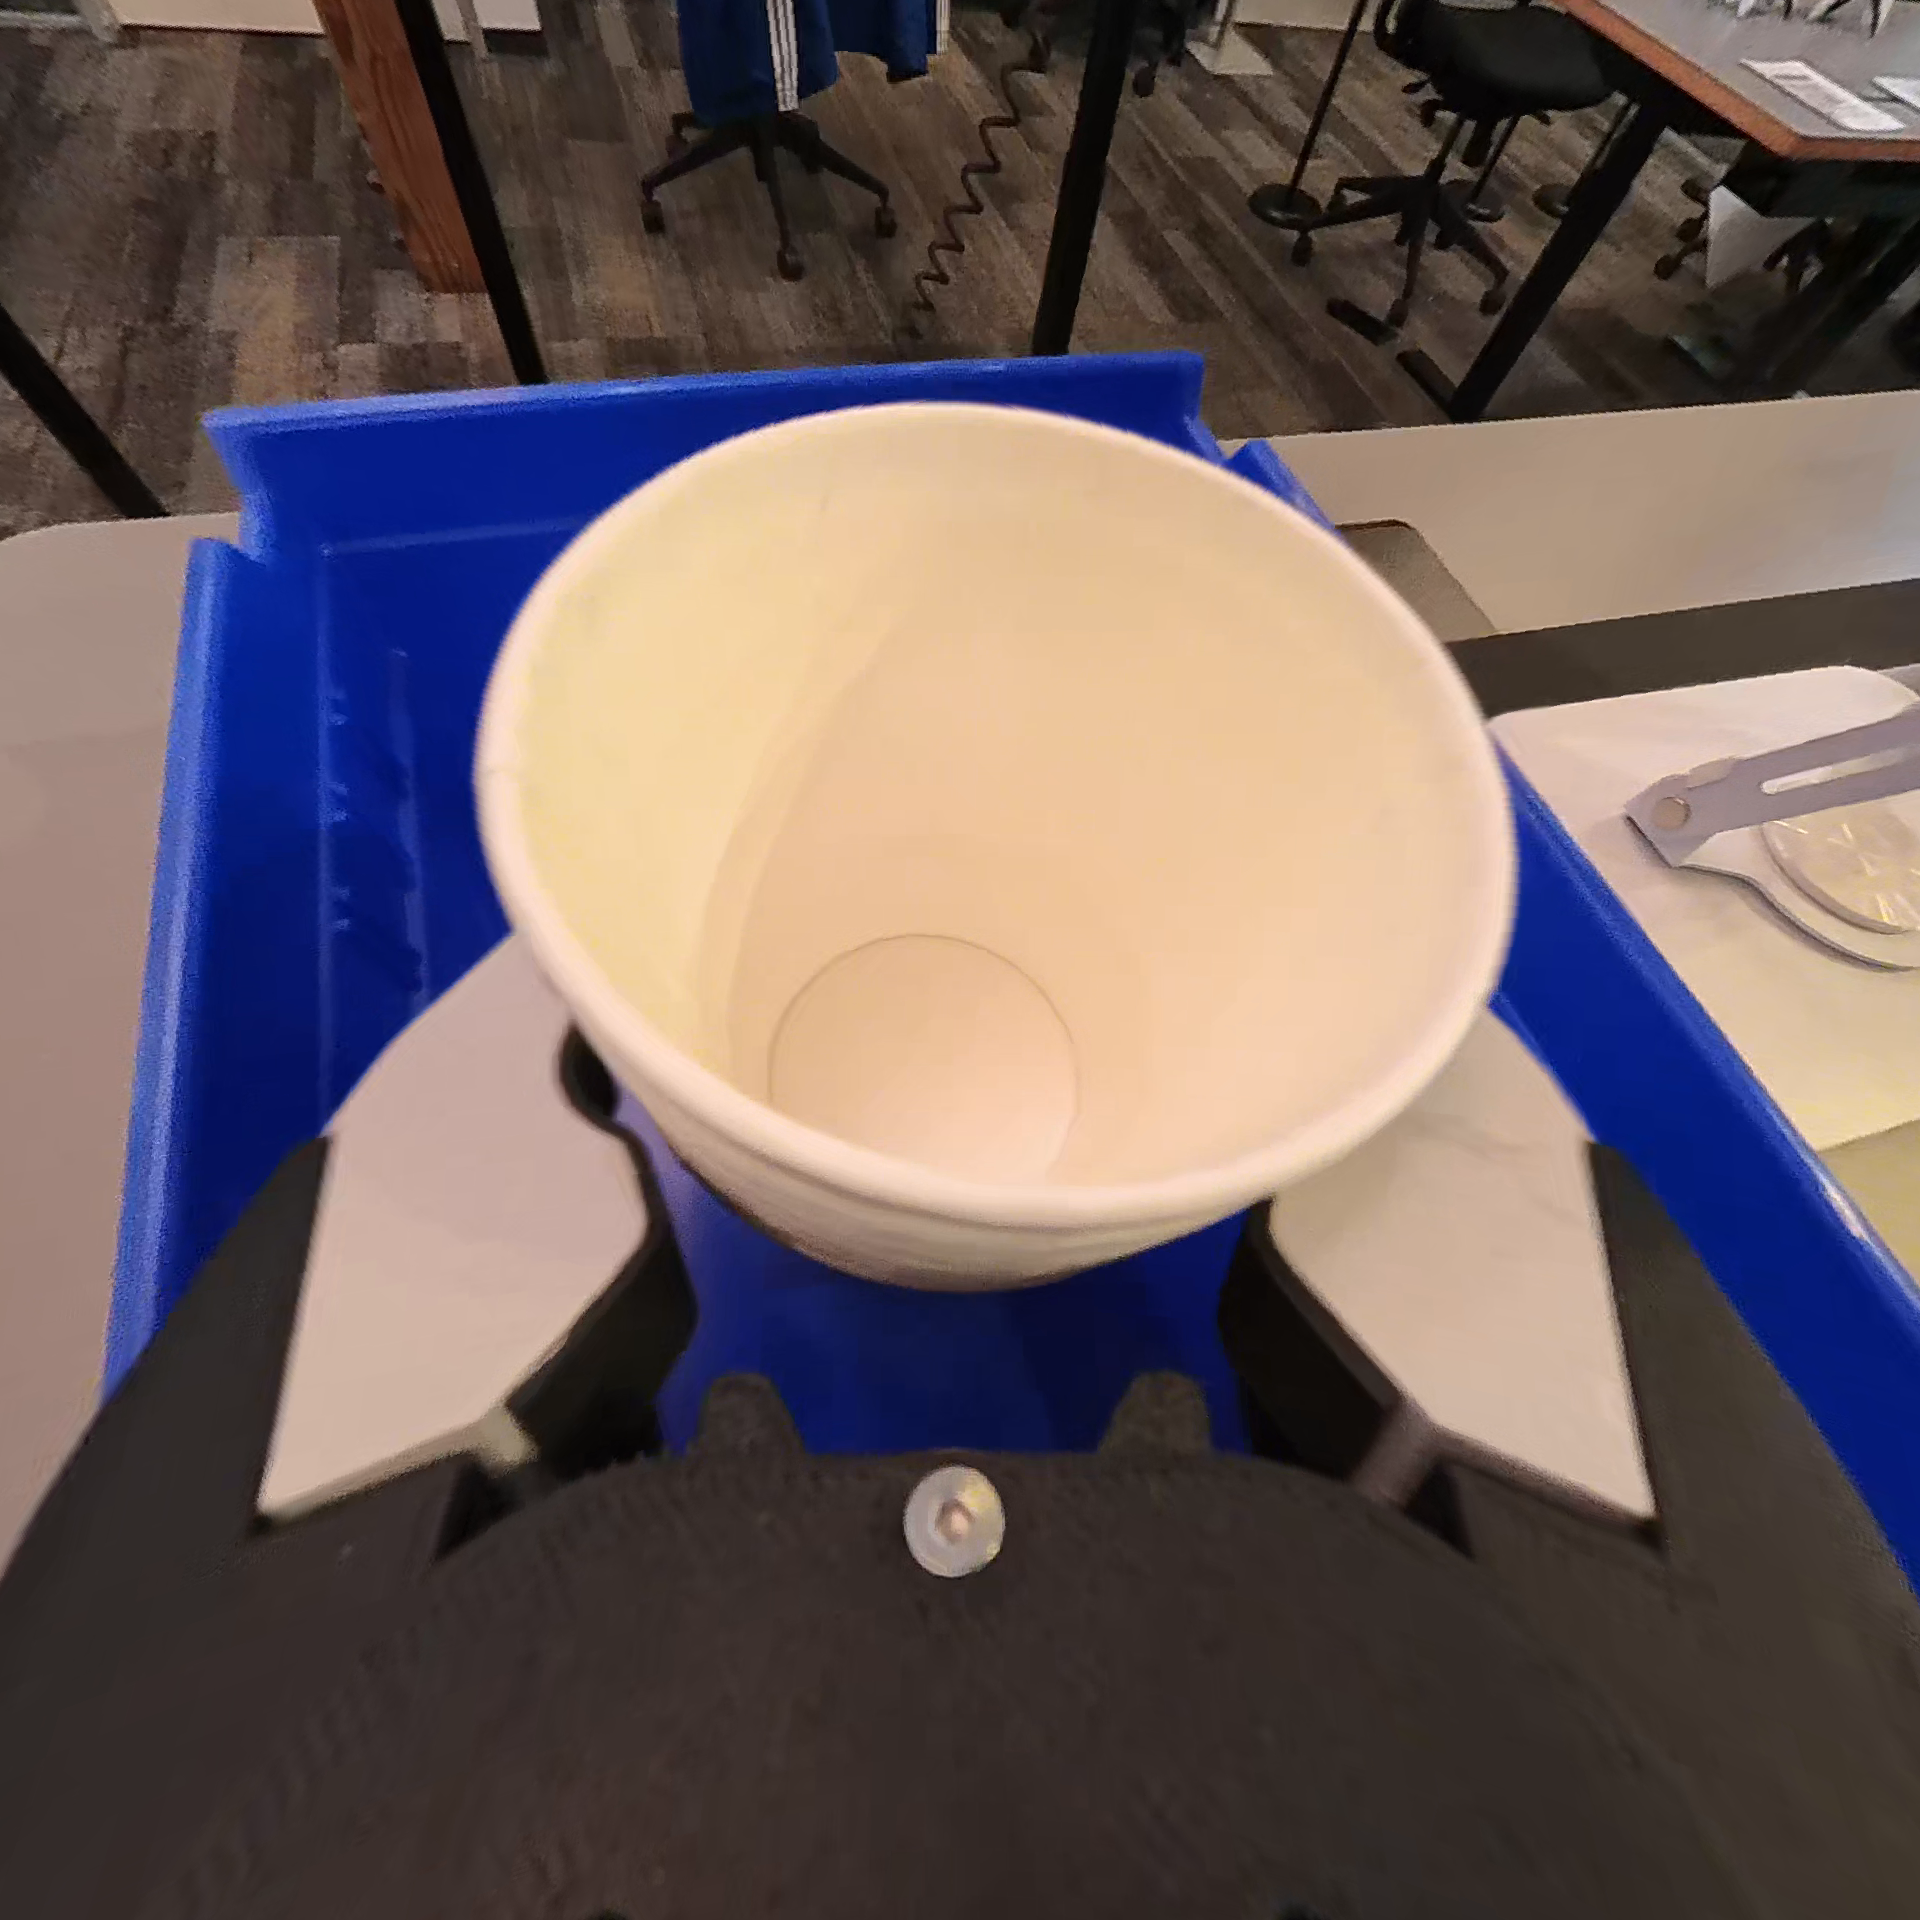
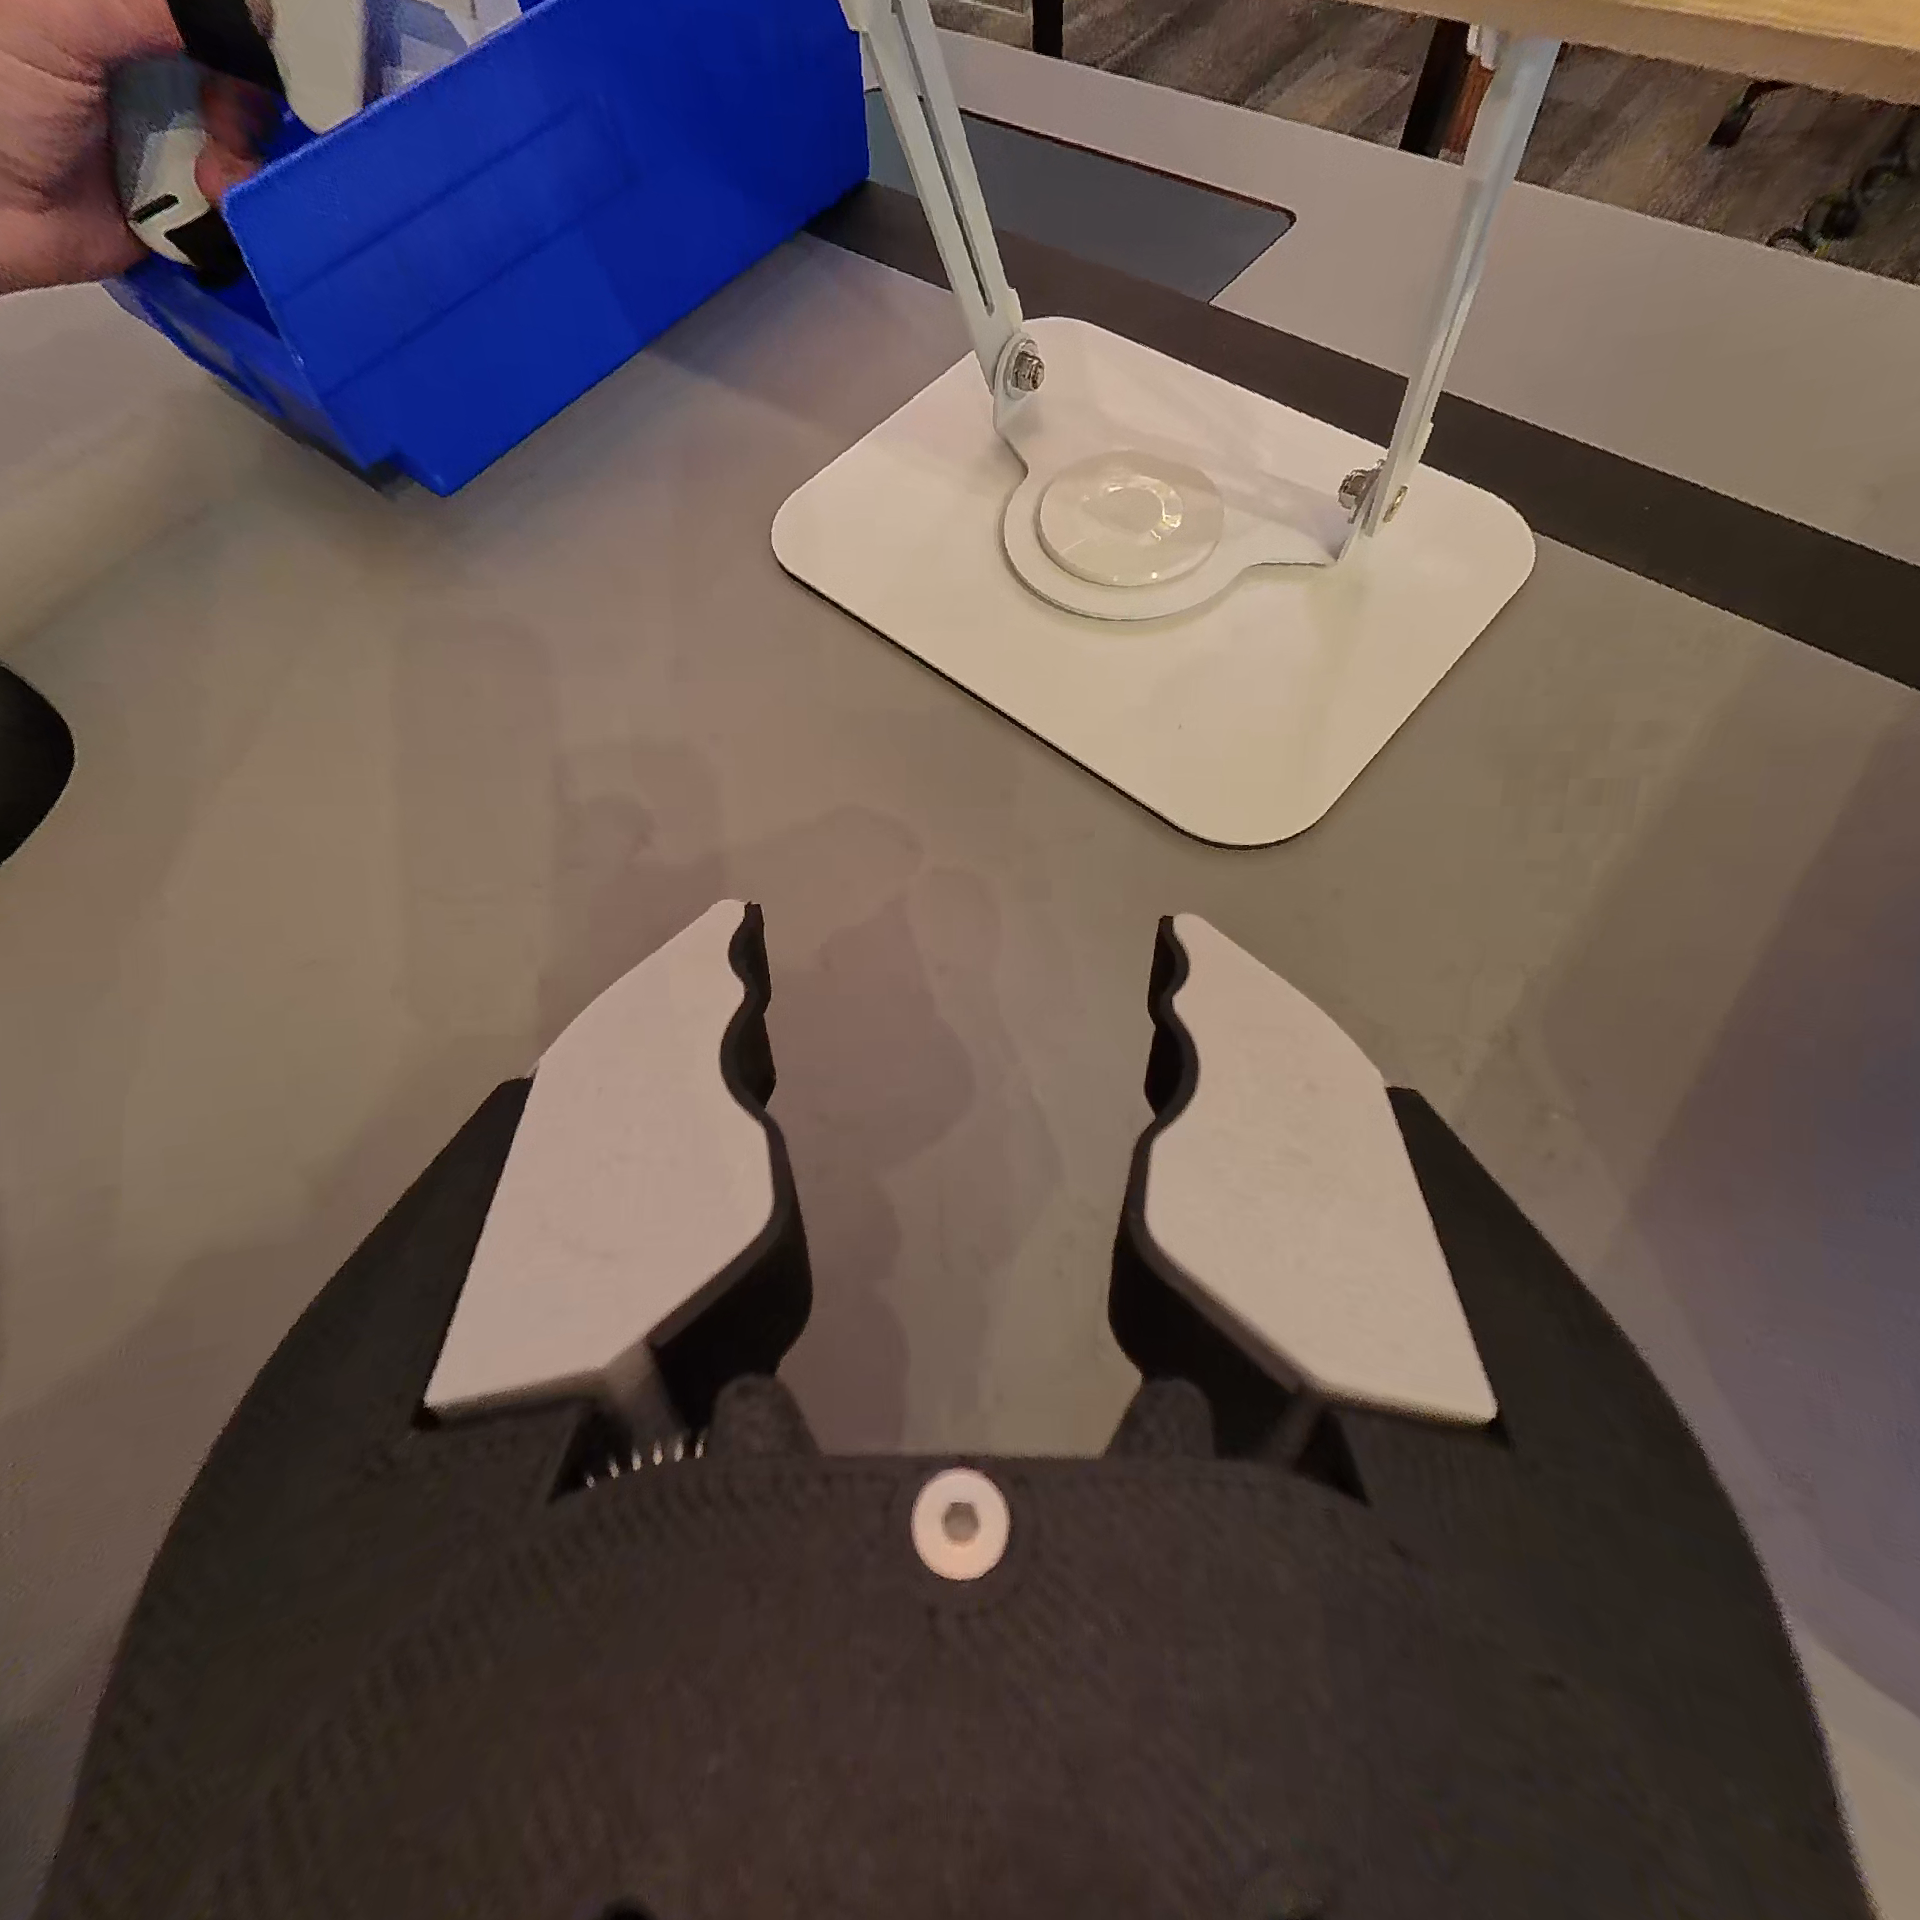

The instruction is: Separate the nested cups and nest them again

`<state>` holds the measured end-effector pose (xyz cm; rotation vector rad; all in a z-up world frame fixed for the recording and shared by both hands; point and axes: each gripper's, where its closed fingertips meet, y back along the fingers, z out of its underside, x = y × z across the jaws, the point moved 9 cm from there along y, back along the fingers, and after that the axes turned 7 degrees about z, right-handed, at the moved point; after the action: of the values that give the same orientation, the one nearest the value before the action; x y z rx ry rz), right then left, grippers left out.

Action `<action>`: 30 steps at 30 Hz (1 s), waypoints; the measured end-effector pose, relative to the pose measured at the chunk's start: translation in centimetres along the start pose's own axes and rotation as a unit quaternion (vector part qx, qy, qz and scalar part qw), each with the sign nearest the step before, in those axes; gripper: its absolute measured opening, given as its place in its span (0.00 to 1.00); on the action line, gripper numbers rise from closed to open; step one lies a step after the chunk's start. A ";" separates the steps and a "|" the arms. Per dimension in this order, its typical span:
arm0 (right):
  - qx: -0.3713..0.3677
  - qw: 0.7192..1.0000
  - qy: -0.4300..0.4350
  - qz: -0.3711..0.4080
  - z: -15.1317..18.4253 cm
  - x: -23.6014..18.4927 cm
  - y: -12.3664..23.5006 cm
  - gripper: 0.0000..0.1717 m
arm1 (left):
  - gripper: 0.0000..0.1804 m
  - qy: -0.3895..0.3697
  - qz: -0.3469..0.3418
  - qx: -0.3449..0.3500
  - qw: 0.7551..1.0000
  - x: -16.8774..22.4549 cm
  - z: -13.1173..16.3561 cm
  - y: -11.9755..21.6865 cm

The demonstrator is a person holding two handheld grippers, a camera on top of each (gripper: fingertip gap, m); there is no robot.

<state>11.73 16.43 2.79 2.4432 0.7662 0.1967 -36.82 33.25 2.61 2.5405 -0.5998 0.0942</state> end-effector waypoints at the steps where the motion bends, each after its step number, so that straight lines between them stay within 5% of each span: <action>1: 0.000 1.000 0.000 0.000 0.0 0.0 0.0 0.41 | 0.67 0.000 0.003 0.000 1.000 0.0 -0.1 0.0; 30: 0.022 0.999 0.017 -0.021 -1.6 -0.8 0.2 0.40 | 0.61 0.007 0.044 0.017 0.999 0.6 -2.0 2.0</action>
<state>10.67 16.56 4.21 2.4673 0.8448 0.2083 -37.09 32.48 5.39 2.5445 -0.7095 0.1542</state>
